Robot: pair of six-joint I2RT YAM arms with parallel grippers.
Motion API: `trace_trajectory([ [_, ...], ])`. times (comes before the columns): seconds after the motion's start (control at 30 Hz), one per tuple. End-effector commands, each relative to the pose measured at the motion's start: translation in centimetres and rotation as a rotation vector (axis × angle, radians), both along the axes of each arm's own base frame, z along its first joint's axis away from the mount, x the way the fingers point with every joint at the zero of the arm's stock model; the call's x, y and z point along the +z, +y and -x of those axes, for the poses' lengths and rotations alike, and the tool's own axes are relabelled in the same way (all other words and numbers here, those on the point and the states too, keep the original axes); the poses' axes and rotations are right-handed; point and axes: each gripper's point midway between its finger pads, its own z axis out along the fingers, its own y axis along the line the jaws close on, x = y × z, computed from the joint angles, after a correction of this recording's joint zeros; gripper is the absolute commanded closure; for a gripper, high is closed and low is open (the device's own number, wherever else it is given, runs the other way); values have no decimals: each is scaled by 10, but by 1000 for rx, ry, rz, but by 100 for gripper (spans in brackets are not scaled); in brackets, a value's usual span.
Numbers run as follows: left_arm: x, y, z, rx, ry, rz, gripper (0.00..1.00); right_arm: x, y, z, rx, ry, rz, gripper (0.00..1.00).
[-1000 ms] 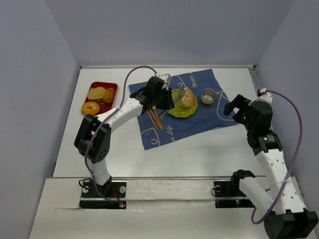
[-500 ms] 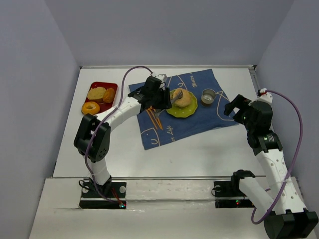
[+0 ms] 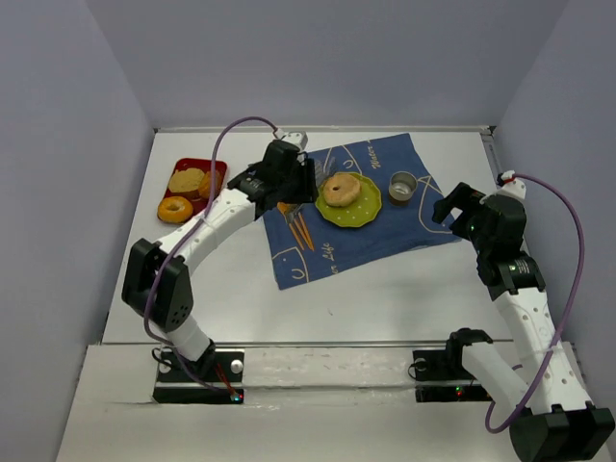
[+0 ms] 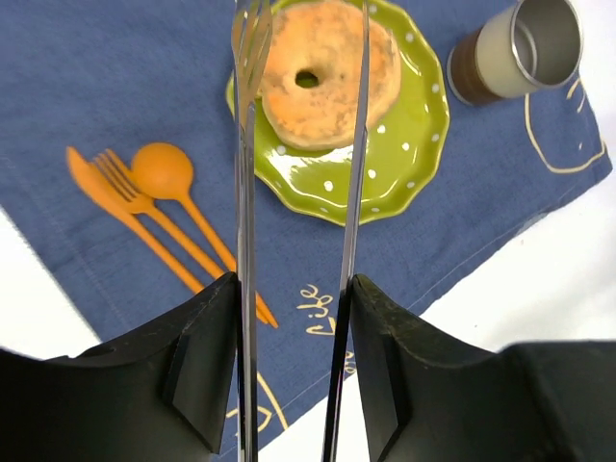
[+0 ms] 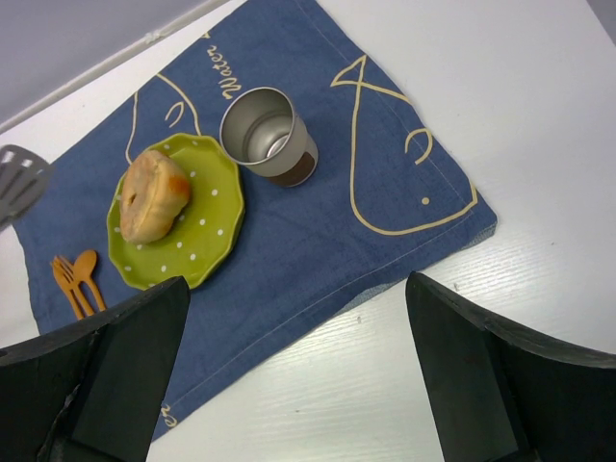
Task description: Place the bread
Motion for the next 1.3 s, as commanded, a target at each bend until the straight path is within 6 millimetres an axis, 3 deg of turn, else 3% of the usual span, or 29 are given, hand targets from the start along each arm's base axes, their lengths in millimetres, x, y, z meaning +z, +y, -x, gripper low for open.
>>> trace_trajectory([
  [0.0, 70, 29, -1, 88, -162, 10, 43, 9, -2, -3, -11, -32, 4, 0],
  [0.2, 85, 59, 12, 202, -188, -8, 49, 8, -2, -4, -13, -29, 5, 0],
  [0.3, 81, 105, 18, 431, -188, -84, 48, 10, -2, -3, -11, -35, 5, 0],
  [0.4, 67, 142, 34, 591, -148, -160, 47, 11, -2, -3, -10, -39, 1, 0],
  [0.53, 40, 171, 57, 768, -68, -192, 51, 9, -2, -4, -10, -33, 3, 0],
  [0.63, 21, 182, 68, 814, -38, -225, 52, 8, -2, -4, -10, -29, 2, 0],
  [0.67, 6, 186, 75, 813, -28, -236, 52, 7, -2, -4, -10, -27, 2, 0],
  [0.8, -32, 176, 91, 724, 22, -186, 50, 8, -4, -6, -19, -24, 9, 0],
  [1.0, -69, 185, 116, 754, 76, -154, 51, 5, -4, -6, -23, -18, 9, 0],
  [1.13, -62, 186, 117, 764, 62, -142, 52, 6, -5, -6, -26, -20, 9, 0],
  [1.27, -67, 184, 121, 756, 72, -128, 43, 6, -6, -5, -30, -23, 10, 0],
])
